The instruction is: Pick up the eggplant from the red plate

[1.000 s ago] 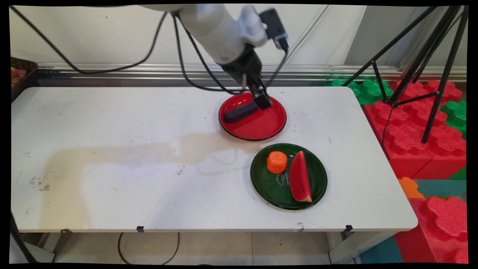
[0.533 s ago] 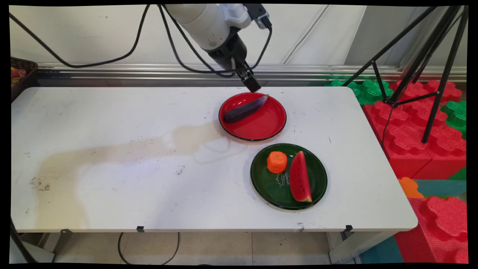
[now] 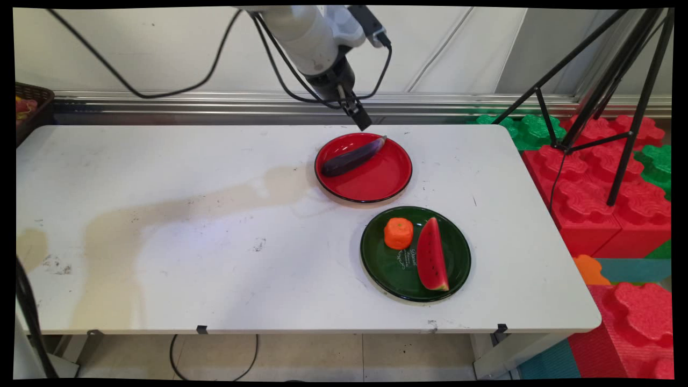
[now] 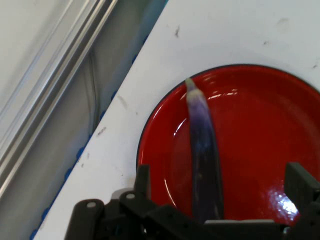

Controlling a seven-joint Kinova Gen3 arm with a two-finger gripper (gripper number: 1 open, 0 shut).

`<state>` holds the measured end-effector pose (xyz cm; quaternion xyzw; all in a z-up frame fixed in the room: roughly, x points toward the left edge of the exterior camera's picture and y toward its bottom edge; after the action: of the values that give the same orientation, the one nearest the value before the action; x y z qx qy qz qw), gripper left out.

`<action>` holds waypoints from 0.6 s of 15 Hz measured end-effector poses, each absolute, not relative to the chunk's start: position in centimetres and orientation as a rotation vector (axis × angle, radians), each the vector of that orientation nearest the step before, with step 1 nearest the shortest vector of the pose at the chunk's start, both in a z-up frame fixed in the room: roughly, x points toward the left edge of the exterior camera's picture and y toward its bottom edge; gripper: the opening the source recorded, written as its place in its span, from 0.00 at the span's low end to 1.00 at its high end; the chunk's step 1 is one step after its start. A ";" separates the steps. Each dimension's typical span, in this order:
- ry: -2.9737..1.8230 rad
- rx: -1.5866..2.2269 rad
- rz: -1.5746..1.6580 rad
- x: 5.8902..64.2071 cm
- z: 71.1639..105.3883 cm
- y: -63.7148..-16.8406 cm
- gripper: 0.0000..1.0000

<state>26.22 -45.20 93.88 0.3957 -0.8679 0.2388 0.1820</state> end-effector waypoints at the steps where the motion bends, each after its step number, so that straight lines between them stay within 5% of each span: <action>1: -2.461 1.128 0.663 26.1 93.0 -46.1 1.00; 9: -2.533 1.162 0.563 25.4 87.3 -50.1 1.00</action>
<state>25.38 -50.11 87.28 0.4041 -0.8810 0.1960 0.1488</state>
